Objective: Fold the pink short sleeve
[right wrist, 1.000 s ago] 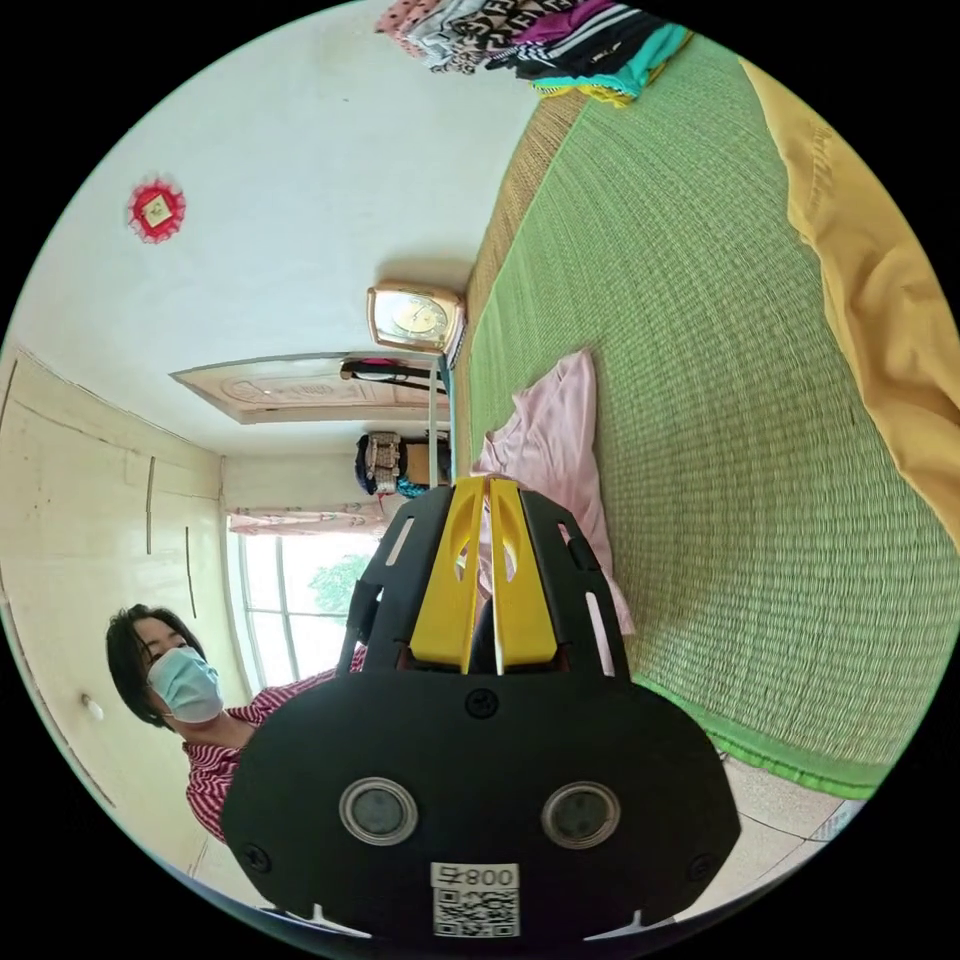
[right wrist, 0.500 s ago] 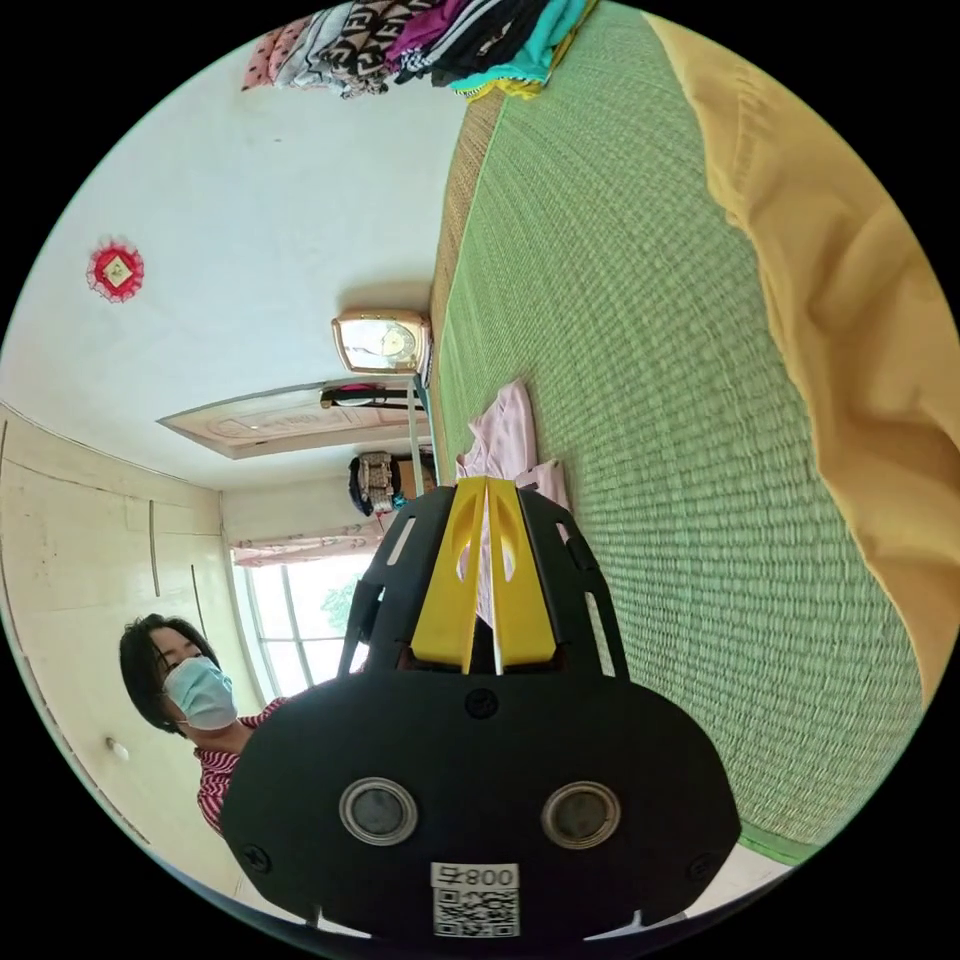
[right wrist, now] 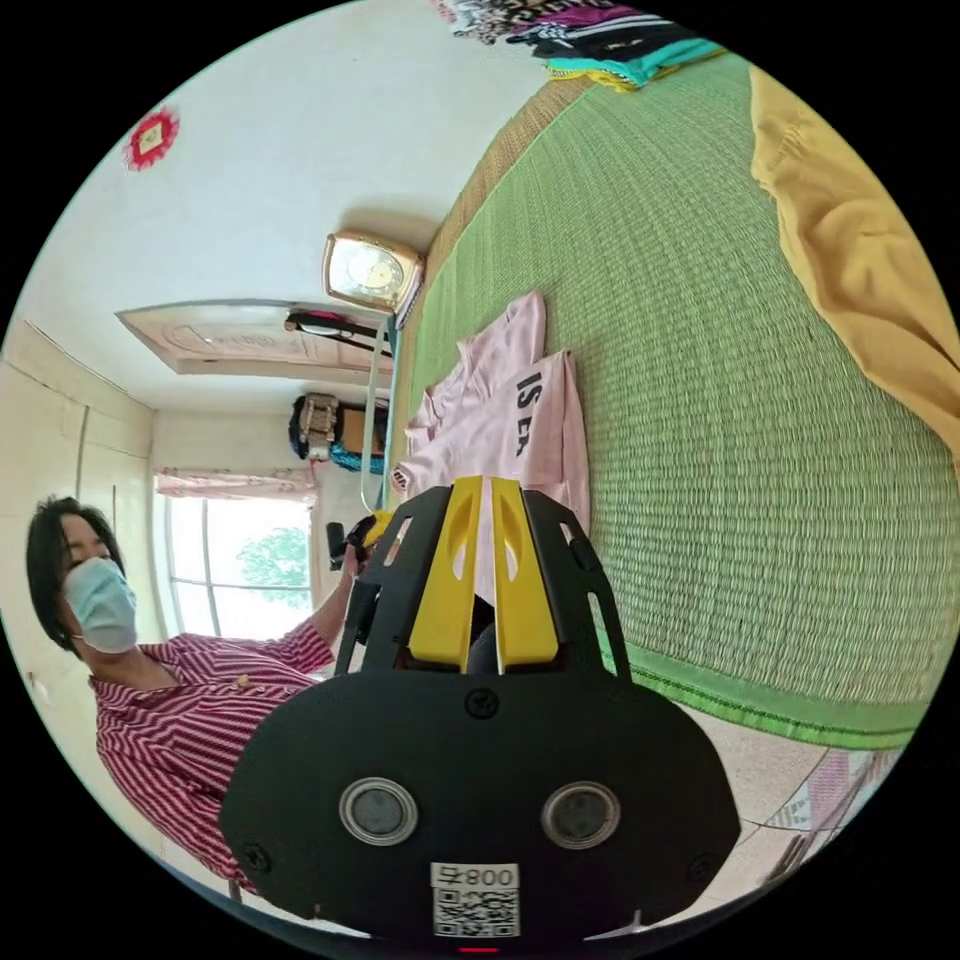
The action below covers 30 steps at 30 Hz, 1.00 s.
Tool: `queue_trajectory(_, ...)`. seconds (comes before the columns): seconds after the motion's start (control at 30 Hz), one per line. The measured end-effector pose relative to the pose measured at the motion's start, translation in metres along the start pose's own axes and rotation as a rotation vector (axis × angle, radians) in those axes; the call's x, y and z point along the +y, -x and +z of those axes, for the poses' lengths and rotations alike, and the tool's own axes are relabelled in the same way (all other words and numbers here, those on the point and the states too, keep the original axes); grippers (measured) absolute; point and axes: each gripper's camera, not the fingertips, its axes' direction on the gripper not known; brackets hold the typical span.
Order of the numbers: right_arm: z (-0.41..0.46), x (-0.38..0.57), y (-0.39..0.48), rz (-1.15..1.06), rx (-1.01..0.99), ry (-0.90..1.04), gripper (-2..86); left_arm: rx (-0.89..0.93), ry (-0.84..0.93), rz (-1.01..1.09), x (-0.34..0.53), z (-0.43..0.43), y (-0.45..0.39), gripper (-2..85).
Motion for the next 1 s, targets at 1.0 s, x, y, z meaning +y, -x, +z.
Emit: queue_trajectory(1.0, 0.265, 0.049, 0.074, -0.499, 0.972, 0.206, 1.3, -0.389, 0.148, 0.357, 0.054, 0.067, -0.147, 1.0)
